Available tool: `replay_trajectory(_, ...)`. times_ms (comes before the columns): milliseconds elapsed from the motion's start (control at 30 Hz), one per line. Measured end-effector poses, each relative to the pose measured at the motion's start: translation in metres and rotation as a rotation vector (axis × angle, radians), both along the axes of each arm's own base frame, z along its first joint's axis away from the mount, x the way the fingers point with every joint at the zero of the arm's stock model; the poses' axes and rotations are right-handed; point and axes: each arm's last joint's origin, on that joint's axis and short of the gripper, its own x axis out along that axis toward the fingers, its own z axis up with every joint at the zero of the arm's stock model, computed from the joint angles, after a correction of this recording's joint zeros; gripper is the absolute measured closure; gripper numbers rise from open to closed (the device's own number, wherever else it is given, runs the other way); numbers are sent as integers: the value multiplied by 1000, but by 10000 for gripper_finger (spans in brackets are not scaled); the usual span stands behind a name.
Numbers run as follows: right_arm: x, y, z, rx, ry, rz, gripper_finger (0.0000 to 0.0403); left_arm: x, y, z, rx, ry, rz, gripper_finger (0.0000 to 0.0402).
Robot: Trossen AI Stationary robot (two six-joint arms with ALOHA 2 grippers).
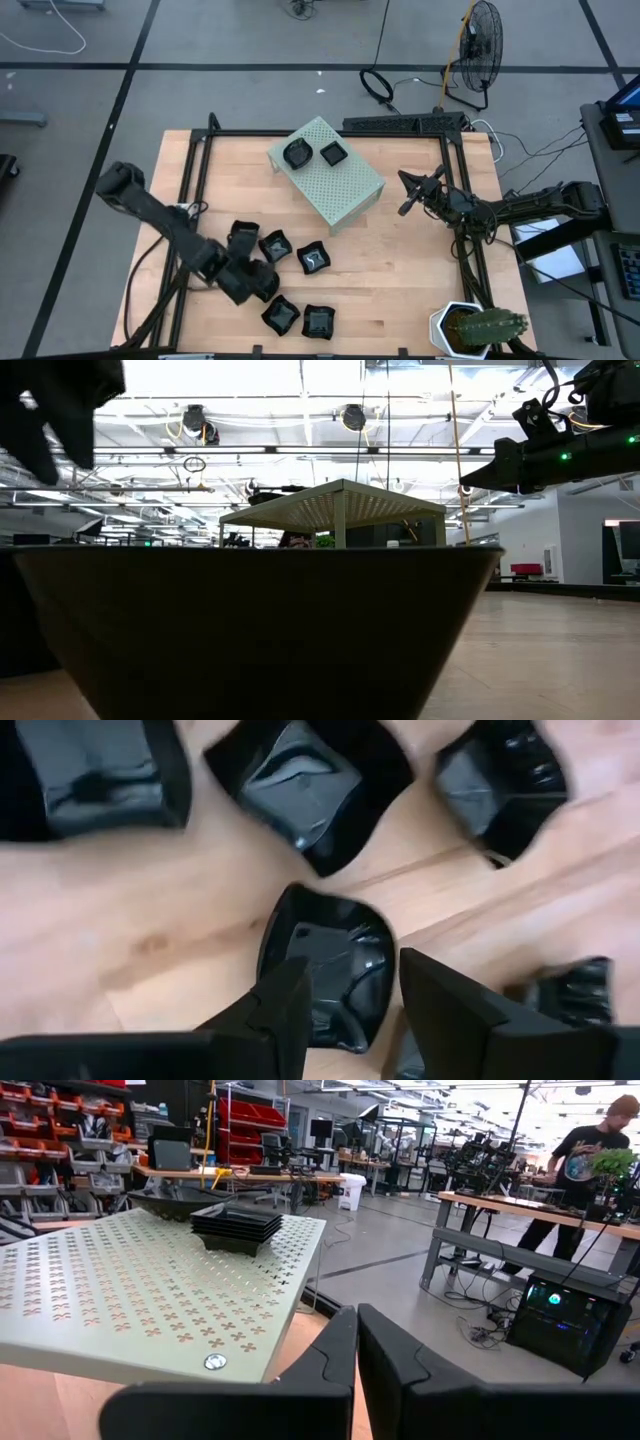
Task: Pick & Place Mini shaped plates
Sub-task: Stack the leaf-shaped plate on top of the other leaf-shaped plate on the shelf
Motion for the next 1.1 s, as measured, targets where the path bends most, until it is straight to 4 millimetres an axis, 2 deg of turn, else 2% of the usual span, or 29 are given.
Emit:
replay_trajectory(167, 0, 0, 0, 0, 0, 0, 399, 3, -14, -27, -23, 121, 58, 225)
replay_trajectory(433, 0, 0, 0, 0, 0, 0, 399, 8, -22, -59, -49, 281, 109, 179)
replay_trajectory(600, 0, 0, 0, 0, 0, 1, 399, 10, -24, -65, -41, 291, 117, 174)
replay_trajectory(933, 0, 0, 0, 0, 0, 0, 399, 10, -26, -65, -67, 279, 184, 174)
replay_trajectory(1100, 0, 0, 0, 0, 0, 0, 399, 10, -26, -65, -75, 275, 209, 195)
